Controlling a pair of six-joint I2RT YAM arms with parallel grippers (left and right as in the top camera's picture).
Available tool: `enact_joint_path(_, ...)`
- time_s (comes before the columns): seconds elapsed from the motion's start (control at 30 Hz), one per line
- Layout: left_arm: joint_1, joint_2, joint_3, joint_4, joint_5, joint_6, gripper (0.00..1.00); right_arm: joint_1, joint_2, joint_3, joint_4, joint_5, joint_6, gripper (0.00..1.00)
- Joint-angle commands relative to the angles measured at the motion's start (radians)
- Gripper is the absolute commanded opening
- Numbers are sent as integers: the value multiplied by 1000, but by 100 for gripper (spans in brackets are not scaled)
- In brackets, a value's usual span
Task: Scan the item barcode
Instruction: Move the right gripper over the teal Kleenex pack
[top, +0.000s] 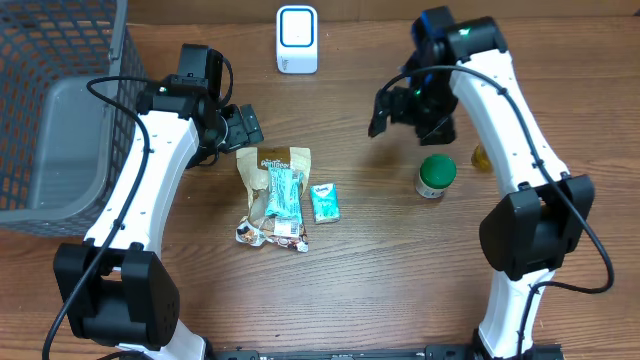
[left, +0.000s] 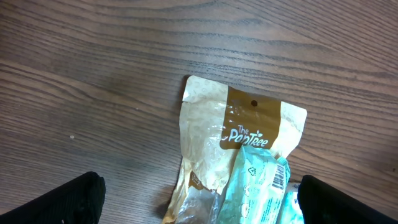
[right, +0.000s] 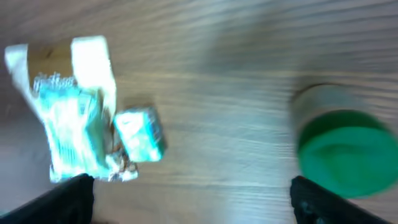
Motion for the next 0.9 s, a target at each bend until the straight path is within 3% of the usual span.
enact_joint_path(0.0, 0, 2, 15, 1, 0, 11, 100, 56, -18, -60, 7, -65, -4, 78)
enact_joint_path(0.1, 0, 2, 15, 1, 0, 11, 99, 108, -18, -124, 33, -66, -4, 66)
enact_joint_path(0.43, 0, 2, 15, 1, 0, 11, 100, 267, -18, -366, 240, -66, 0, 62)
enact_joint_path(0.87, 0, 2, 15, 1, 0, 11, 100, 371, -18, -433, 349, -59, 213, 8)
